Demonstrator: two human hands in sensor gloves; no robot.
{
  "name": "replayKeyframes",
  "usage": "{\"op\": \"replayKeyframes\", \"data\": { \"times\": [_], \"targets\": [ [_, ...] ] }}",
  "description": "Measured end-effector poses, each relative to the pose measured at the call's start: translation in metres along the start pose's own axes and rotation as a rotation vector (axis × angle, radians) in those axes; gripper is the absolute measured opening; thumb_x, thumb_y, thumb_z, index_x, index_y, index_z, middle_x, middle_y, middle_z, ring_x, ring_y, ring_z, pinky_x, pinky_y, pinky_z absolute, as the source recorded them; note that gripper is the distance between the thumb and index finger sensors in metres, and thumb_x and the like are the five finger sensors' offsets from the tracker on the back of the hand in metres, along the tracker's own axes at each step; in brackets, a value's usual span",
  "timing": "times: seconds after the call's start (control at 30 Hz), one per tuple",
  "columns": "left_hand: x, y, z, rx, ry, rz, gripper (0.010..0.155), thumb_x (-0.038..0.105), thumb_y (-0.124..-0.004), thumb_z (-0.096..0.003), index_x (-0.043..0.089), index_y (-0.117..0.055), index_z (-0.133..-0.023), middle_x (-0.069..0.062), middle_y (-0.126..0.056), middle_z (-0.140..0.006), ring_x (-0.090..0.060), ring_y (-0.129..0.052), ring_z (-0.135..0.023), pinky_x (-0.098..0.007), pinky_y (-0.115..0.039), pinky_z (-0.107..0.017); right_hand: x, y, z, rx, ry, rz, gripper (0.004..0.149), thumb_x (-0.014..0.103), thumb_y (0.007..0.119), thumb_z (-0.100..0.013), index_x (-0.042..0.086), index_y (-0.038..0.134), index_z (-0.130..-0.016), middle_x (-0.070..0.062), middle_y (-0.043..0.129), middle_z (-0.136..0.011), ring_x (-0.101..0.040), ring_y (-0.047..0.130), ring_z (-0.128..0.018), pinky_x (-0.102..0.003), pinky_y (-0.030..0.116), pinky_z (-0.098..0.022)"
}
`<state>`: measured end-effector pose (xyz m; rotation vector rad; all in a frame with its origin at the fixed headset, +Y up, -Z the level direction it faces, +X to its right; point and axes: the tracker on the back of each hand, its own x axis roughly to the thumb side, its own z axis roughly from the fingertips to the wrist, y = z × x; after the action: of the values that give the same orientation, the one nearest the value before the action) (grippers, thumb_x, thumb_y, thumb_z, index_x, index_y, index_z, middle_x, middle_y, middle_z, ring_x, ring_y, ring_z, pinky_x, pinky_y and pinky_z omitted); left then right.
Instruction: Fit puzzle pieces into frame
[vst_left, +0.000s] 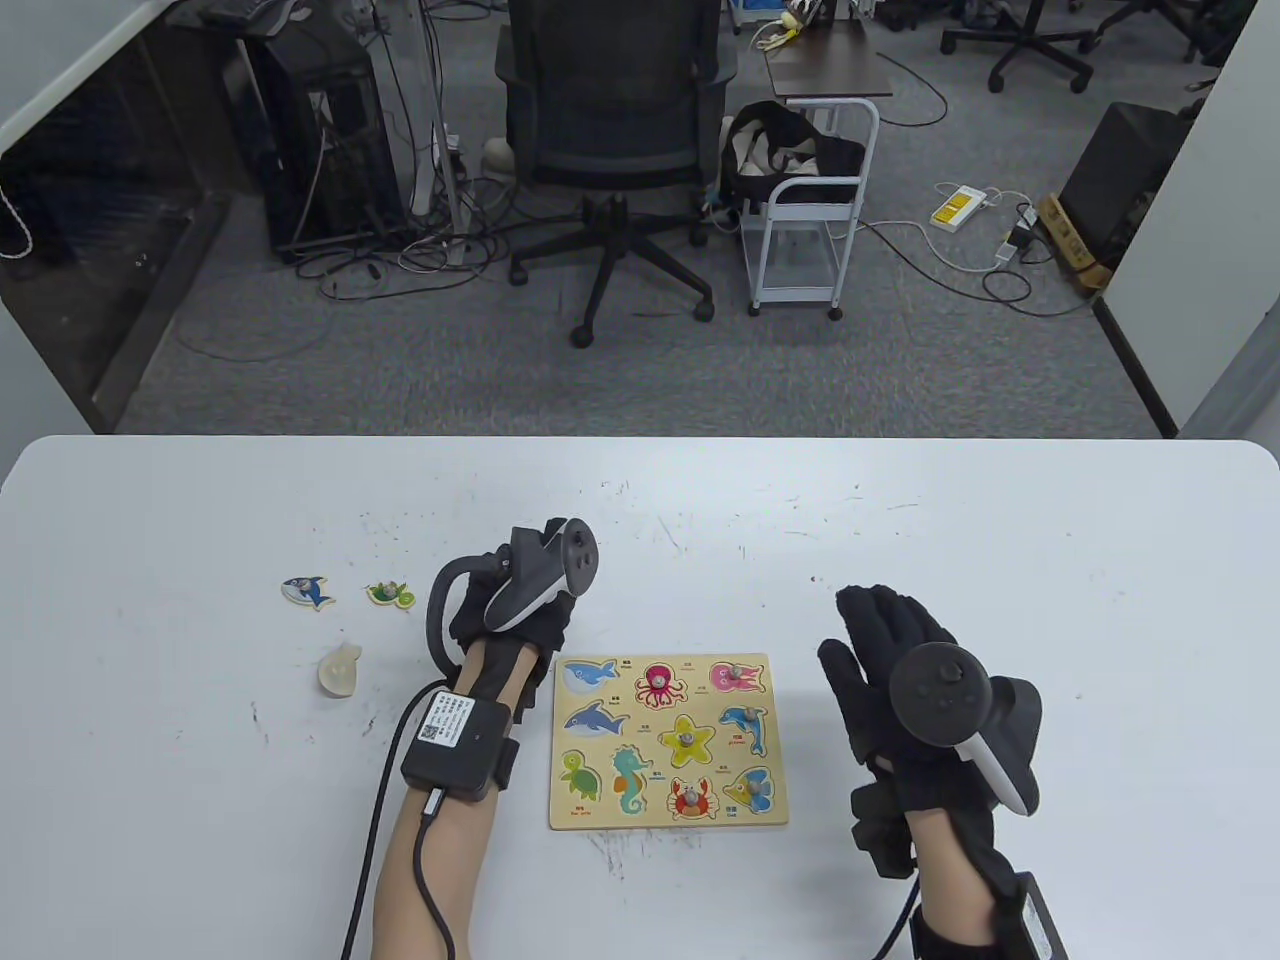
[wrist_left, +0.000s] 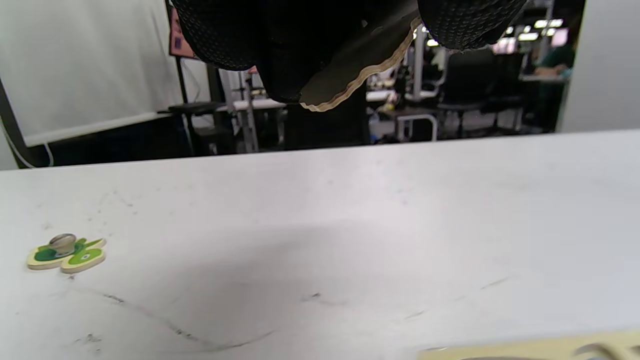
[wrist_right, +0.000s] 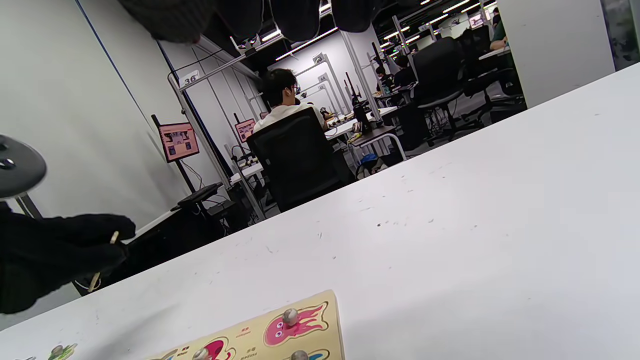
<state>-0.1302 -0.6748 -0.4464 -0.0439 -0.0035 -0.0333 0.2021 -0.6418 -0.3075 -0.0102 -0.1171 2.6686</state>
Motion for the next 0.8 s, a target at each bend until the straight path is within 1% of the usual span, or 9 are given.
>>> {"op": "replayKeyframes", "data": {
  "times": [0.07, 0.17, 0.2, 0.3, 0.4, 0.5, 0.6, 0.67, 0.8],
  "targets": [
    [-0.002, 0.012, 0.015, 0.029, -0.041, 0.108, 0.069, 0.057, -0.071, -0.0503, 0.035, -0.051, -0.113, 0.004, -0.078, -0.113, -0.019, -0.087, -0.099, -0.044, -0.073, -0.076, 0.003, 0.002, 0.000, 0.004, -0.020, -0.002, 0.061, 0.051, 0.075, -0.049, 0.032, 0.061, -0.105, -0.002, 0.064, -0.114, -0.036, 0.063, -0.106, -0.058, 0.050, -0.077],
    [-0.004, 0.021, 0.036, 0.048, -0.158, 0.343, 0.069, 0.057, -0.071, -0.0507, 0.034, -0.051, -0.113, 0.003, -0.077, -0.113, -0.020, -0.086, -0.099, -0.044, -0.073, -0.076, 0.010, 0.007, 0.000, 0.014, -0.062, 0.023, 0.061, 0.052, 0.075, -0.049, 0.031, 0.061, -0.105, -0.003, 0.065, -0.113, -0.036, 0.065, -0.104, -0.058, 0.052, -0.077],
    [-0.005, 0.022, 0.046, 0.055, -0.185, 0.437, 0.069, 0.057, -0.071, -0.0512, 0.034, -0.052, -0.113, 0.003, -0.077, -0.113, -0.020, -0.086, -0.099, -0.045, -0.073, -0.076, 0.013, 0.010, 0.000, 0.022, -0.080, 0.029, 0.061, 0.052, 0.075, -0.049, 0.031, 0.061, -0.105, -0.003, 0.065, -0.113, -0.035, 0.066, -0.104, -0.057, 0.054, -0.076],
    [-0.003, 0.020, 0.072, 0.092, -0.241, 0.627, 0.069, 0.056, -0.071, -0.0515, 0.033, -0.053, -0.114, 0.002, -0.078, -0.113, -0.022, -0.086, -0.099, -0.046, -0.073, -0.076, 0.020, 0.015, 0.001, 0.047, -0.135, 0.020, 0.062, 0.053, 0.075, -0.049, 0.031, 0.061, -0.105, -0.002, 0.068, -0.111, -0.035, 0.070, -0.102, -0.056, 0.057, -0.075],
    [0.000, 0.018, 0.089, 0.085, -0.329, 0.779, 0.068, 0.057, -0.070, -0.0520, 0.033, -0.053, -0.114, 0.002, -0.078, -0.114, -0.022, -0.085, -0.100, -0.046, -0.072, -0.076, 0.024, 0.018, 0.001, 0.099, -0.182, -0.061, 0.062, 0.053, 0.075, -0.049, 0.030, 0.061, -0.105, -0.003, 0.070, -0.110, -0.034, 0.074, -0.100, -0.056, 0.059, -0.074],
    [0.005, 0.016, 0.106, 0.073, -0.460, 1.012, 0.068, 0.057, -0.070, -0.0522, 0.033, -0.053, -0.114, 0.002, -0.078, -0.114, -0.022, -0.083, -0.102, -0.047, -0.072, -0.077, 0.025, 0.024, -0.002, 0.216, -0.274, -0.222, 0.061, 0.052, 0.075, -0.049, 0.029, 0.062, -0.104, -0.003, 0.073, -0.107, -0.033, 0.078, -0.097, -0.055, 0.061, -0.072],
    [0.012, 0.010, 0.119, 0.037, -0.614, 1.216, 0.068, 0.058, -0.069, -0.0526, 0.034, -0.053, -0.114, 0.004, -0.076, -0.116, -0.022, -0.079, -0.106, -0.049, -0.068, -0.079, 0.028, 0.033, -0.005, 0.381, -0.343, -0.442, 0.062, 0.051, 0.076, -0.049, 0.028, 0.061, -0.105, -0.004, 0.074, -0.106, -0.033, 0.079, -0.095, -0.055, 0.062, -0.072],
    [0.016, 0.008, 0.122, 0.001, -0.686, 1.303, 0.068, 0.058, -0.069, -0.0529, 0.036, -0.052, -0.115, 0.004, -0.075, -0.117, -0.024, -0.073, -0.109, -0.053, -0.064, -0.080, 0.032, 0.041, -0.005, 0.482, -0.382, -0.591, 0.062, 0.051, 0.076, -0.050, 0.027, 0.061, -0.105, -0.005, 0.075, -0.106, -0.034, 0.080, -0.094, -0.055, 0.062, -0.071],
    [0.024, 0.006, 0.130, -0.039, -0.778, 1.357, 0.067, 0.057, -0.067, -0.0534, 0.038, -0.050, -0.115, 0.008, -0.072, -0.120, -0.025, -0.060, -0.116, -0.057, -0.054, -0.084, 0.036, 0.053, -0.006, 0.658, -0.414, -0.827, 0.063, 0.051, 0.076, -0.050, 0.024, 0.060, -0.105, -0.006, 0.076, -0.105, -0.034, 0.081, -0.092, -0.054, 0.063, -0.070]
  ]
}}
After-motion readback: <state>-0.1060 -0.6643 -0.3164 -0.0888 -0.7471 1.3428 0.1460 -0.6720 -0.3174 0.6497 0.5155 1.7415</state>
